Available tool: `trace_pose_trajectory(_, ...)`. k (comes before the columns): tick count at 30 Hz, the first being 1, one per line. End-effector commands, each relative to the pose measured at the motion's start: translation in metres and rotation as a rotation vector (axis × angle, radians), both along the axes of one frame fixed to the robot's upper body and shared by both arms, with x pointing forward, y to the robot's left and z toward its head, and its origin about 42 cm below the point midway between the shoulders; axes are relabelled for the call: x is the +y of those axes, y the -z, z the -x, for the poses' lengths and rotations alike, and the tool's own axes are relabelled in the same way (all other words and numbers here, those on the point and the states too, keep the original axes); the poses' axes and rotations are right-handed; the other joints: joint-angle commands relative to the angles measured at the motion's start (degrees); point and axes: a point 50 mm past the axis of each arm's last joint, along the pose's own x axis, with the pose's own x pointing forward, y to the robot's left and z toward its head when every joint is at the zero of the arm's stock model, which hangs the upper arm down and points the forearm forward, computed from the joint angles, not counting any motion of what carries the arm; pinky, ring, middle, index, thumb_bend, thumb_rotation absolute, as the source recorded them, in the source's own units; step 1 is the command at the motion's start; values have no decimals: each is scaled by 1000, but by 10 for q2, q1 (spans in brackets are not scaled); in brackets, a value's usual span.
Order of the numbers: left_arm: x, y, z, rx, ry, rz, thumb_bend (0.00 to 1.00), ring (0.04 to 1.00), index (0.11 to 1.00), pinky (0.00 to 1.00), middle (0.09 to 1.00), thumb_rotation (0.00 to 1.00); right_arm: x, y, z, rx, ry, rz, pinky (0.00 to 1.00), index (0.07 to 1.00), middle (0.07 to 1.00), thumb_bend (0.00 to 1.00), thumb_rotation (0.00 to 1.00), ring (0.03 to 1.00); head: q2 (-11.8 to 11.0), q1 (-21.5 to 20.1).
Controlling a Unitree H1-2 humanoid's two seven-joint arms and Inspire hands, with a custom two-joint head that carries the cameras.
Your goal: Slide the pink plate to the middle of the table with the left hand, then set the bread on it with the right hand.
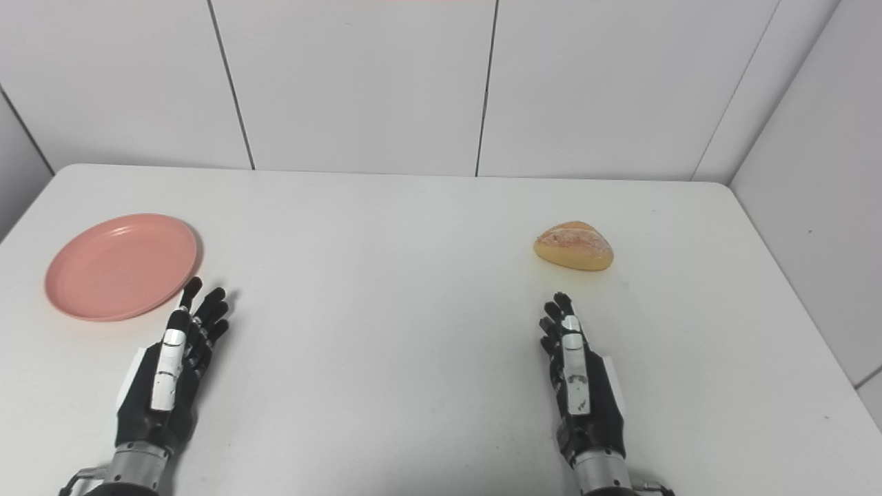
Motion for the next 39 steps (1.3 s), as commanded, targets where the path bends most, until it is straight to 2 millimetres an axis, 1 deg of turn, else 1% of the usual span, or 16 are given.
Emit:
trace_pose_trajectory(1, -4, -6, 2, -31, -10, 0, 730, 971, 1000, 1000, 963, 925, -2, -4, -1, -31, -1, -12, 1000, 963, 956, 843, 1000, 958, -1, 2)
trace_pose_trajectory(7, -7, -2, 1, -34, -18, 3, 720, 984, 1000, 1000, 971, 927, -5, -2, -3, -52, 10, -21, 1000, 965, 959, 840, 1000, 963, -5, 4)
trace_pose_trajectory(10, -9, -1, 2, -39, -23, 10, 718, 983, 1000, 1000, 971, 924, -6, 0, -4, -69, 3, -9, 1000, 956, 953, 855, 1000, 955, -6, 8)
trace_pose_trajectory(17, -7, 0, 3, -50, -29, 19, 733, 983, 1000, 1000, 967, 910, -4, 1, -5, -81, -6, 16, 986, 946, 945, 861, 1000, 942, -5, 8)
trace_pose_trajectory(22, -6, 1, 2, -43, -26, 13, 719, 979, 1000, 1000, 965, 917, -2, 2, -6, -82, -6, 19, 985, 948, 944, 858, 1000, 943, -9, 5)
trace_pose_trajectory(32, -8, 1, 2, -39, -15, 3, 720, 968, 1000, 1000, 958, 919, -4, 4, -5, -93, -7, 34, 992, 950, 946, 845, 1000, 946, -14, 9)
trace_pose_trajectory(38, -11, 5, 1, -41, -10, 6, 715, 962, 1000, 999, 949, 898, -9, 8, -6, -96, -11, 33, 999, 954, 950, 859, 1000, 951, -27, 26)
trace_pose_trajectory(39, -14, 8, 0, -38, -11, 6, 712, 962, 1000, 1000, 948, 897, -11, 9, -6, -91, -12, 30, 1000, 956, 951, 859, 1000, 953, -40, 42)
